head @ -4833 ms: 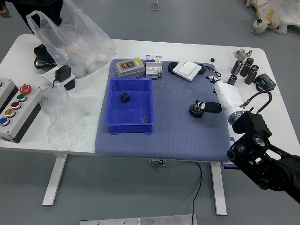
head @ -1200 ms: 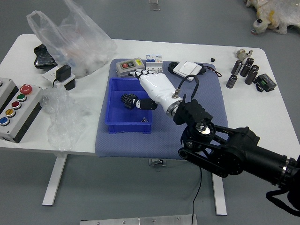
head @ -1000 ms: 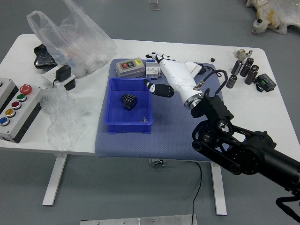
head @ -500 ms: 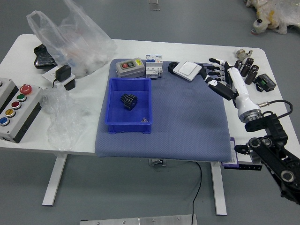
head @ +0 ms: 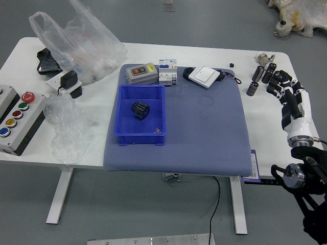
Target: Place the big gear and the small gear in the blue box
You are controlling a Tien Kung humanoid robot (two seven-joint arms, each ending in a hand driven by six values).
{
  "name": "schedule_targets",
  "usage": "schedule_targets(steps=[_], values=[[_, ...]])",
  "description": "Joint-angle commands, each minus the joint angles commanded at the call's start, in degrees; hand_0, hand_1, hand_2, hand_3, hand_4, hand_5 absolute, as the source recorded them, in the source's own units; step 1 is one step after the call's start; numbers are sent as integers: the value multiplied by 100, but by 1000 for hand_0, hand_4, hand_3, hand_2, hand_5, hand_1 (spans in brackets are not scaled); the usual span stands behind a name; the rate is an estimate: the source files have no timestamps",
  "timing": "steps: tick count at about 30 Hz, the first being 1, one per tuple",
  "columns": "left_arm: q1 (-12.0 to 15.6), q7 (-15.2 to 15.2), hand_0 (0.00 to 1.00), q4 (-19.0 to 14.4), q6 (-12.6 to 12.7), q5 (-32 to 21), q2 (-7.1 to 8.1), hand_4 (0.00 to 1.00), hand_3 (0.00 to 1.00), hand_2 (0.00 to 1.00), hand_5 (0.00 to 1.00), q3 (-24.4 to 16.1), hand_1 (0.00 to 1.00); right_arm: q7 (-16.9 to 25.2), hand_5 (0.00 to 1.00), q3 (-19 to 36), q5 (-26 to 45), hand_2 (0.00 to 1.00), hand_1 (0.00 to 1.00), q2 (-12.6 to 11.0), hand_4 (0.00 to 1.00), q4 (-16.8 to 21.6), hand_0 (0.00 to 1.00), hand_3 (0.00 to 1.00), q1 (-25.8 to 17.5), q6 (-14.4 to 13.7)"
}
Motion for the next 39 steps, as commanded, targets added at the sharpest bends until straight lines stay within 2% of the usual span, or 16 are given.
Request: schedule_targets(steps=[1, 6, 14, 24, 25, 30, 31, 36, 37, 39], values=[[8, 0, 624, -2, -1, 10, -2, 703, 672, 550, 276, -10, 577, -1, 624, 24, 119, 705, 697, 4, 824, 11, 701, 676, -18, 0], [75, 4, 624, 25, -7, 70, -60, 703, 672, 550, 276, -129, 577, -12, 624, 194, 519, 705, 697, -9, 824, 107, 701, 676, -71, -4], [90, 5, 624, 101, -9, 157, -76, 701, 671, 549, 277, -260, 578, -31, 636, 307, 624, 719, 703, -39, 816, 119, 723, 683, -74, -16], [113, 7, 625, 130, -11, 153, -72, 701, 672, 549, 276, -245, 578, -68, 638, 143, 650, 737, 715, -43, 818, 129, 737, 697, 40, -25], [117, 6, 625, 131, -11, 160, -77, 701, 672, 549, 275, -255, 578, -73, 634, 135, 651, 757, 737, -46, 818, 133, 779, 708, 41, -22], [125, 0, 625, 130, -10, 203, -107, 701, 672, 549, 275, -322, 578, -122, 634, 67, 697, 757, 737, -55, 818, 122, 779, 708, 48, 69], [127, -1, 624, 131, -9, 206, -111, 701, 672, 550, 275, -328, 578, -140, 715, 49, 708, 790, 775, -54, 860, 116, 864, 773, 51, 102], [135, 0, 624, 145, -12, 227, -131, 701, 672, 550, 275, -357, 578, -401, 715, -76, 634, 790, 775, -43, 860, 78, 864, 773, 62, 384], [134, 1, 625, 145, -12, 229, -133, 700, 672, 549, 276, -362, 578, -450, 998, -93, 612, 913, 924, -42, 998, 66, 998, 883, 59, 416], [133, 3, 625, 146, -14, 230, -136, 700, 672, 549, 276, -366, 578, -525, 998, -120, 582, 913, 924, -41, 998, 42, 998, 883, 56, 463]])
